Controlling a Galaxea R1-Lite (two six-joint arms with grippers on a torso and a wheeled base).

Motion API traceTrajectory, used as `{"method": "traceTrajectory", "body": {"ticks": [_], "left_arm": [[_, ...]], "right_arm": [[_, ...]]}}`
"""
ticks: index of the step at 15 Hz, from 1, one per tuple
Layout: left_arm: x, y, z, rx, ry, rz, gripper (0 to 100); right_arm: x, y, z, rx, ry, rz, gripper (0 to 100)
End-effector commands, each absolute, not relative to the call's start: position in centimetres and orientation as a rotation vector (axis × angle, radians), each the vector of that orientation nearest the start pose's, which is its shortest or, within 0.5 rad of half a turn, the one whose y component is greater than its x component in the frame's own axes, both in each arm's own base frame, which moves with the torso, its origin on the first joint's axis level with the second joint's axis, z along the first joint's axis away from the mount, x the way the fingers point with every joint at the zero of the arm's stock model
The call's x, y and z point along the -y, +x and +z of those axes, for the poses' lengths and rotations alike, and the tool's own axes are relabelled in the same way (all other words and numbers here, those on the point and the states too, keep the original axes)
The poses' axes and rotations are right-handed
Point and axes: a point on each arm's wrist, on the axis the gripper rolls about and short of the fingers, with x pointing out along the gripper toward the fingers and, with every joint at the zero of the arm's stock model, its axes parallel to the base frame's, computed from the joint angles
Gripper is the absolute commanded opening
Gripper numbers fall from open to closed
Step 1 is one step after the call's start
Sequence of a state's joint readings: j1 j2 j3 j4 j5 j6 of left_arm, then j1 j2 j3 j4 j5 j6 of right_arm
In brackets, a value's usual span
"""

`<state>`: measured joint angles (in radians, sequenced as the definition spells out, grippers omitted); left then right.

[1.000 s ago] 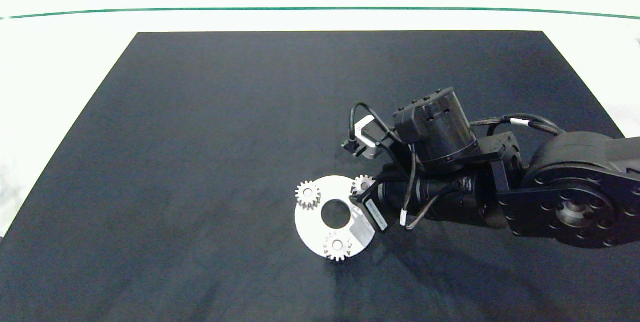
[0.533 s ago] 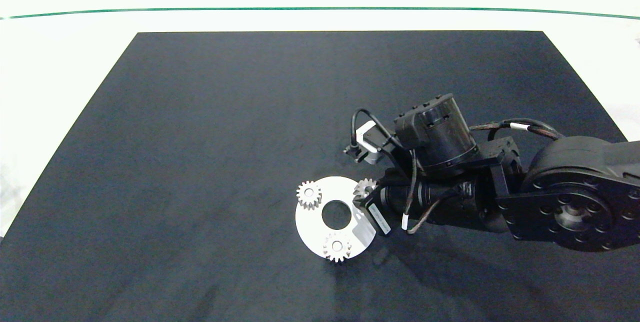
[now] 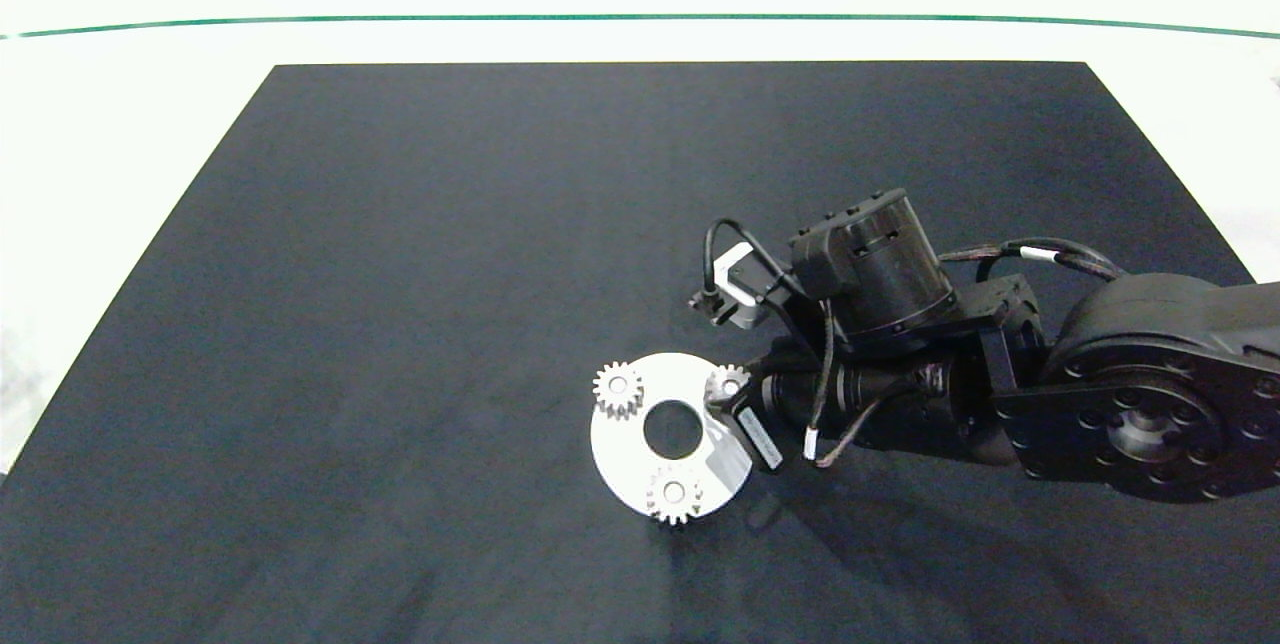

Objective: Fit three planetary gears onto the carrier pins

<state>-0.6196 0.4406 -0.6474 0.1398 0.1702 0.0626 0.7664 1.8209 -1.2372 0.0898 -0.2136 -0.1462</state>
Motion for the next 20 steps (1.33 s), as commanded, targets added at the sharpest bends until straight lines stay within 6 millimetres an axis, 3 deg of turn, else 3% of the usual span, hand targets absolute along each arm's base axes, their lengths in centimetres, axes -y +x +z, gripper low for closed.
{"method": "traceTrajectory", "body": {"ticks": [1, 4, 7, 11, 16, 20], "left_arm": [[-1.1, -0.9, 24.5, 0.077, 0.036, -0.446, 100], [-1.2, -1.1, 24.6, 0.086, 0.030, -0.438, 100], [-1.6, -1.6, 24.6, 0.095, 0.028, -0.426, 100], [-2.8, -3.4, 24.8, 0.080, 0.034, -0.412, 100], [-3.3, -4.9, 23.6, 0.052, 0.049, -0.344, 100], [-3.4, -5.7, 23.5, 0.055, 0.049, -0.290, 100]], "right_arm": [[-23.2, 25.1, 19.5, -0.561, -0.456, 0.571, 100], [-23.0, 24.9, 20.2, -0.541, -0.440, 0.571, 100], [-21.4, 23.4, 22.8, -0.482, -0.387, 0.558, 100], [-17.7, 19.7, 26.0, -0.396, -0.304, 0.499, 100], [-11.2, 13.5, 29.3, -0.234, -0.163, 0.318, 100], [-6.8, 10.7, 29.7, -0.161, -0.083, 0.204, 100]]}}
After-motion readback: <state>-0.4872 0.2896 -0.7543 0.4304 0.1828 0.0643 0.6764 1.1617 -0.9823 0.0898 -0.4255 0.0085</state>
